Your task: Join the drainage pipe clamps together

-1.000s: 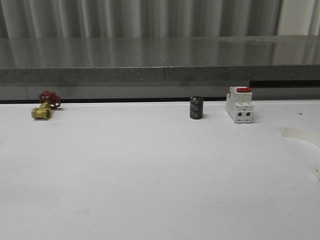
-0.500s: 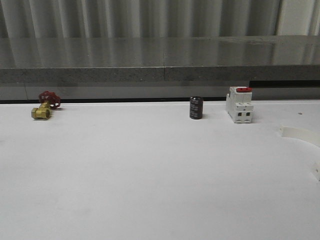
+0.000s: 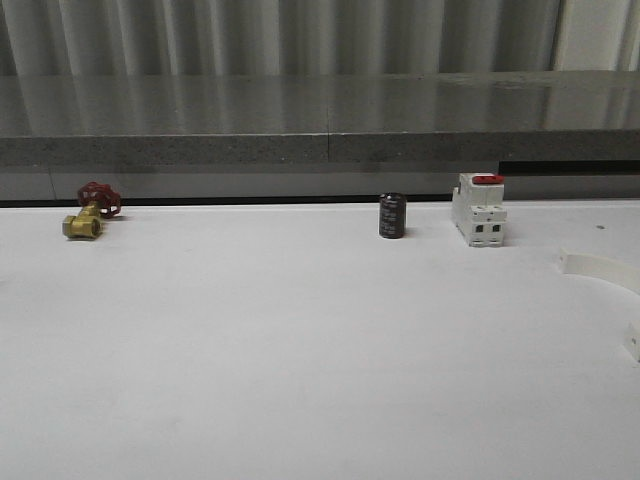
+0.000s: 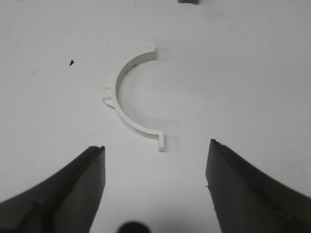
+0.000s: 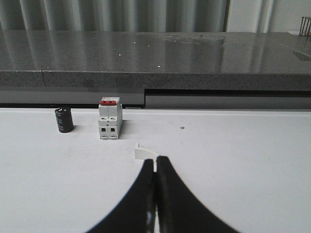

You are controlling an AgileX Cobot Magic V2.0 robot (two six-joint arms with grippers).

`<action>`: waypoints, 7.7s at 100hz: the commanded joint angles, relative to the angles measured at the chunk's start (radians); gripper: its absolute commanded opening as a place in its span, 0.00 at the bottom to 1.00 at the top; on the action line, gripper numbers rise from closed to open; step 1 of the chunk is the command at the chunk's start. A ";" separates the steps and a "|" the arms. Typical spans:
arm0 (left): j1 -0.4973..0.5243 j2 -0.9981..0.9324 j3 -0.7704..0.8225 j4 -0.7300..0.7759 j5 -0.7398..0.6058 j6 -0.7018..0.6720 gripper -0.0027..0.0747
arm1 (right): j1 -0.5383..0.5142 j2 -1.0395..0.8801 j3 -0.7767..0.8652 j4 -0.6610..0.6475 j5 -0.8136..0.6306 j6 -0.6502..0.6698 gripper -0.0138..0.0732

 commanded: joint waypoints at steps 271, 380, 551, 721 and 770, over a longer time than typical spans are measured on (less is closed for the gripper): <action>-0.340 0.980 -0.691 -0.236 0.166 -0.071 0.01 | -0.001 -0.020 -0.016 -0.003 -0.086 -0.004 0.08; -0.340 0.612 -0.634 -0.144 0.057 -0.067 0.01 | -0.001 -0.020 -0.016 -0.003 -0.086 -0.004 0.08; -0.120 -0.488 -0.003 -0.073 0.093 -0.066 0.01 | -0.001 0.387 -0.473 -0.027 0.441 -0.004 0.08; -0.120 -0.488 -0.003 -0.073 0.098 -0.066 0.01 | -0.109 1.889 -1.330 0.103 0.742 0.005 0.77; -0.120 -0.488 -0.003 -0.073 0.098 -0.066 0.01 | -0.109 1.919 -1.342 0.110 0.767 0.005 0.11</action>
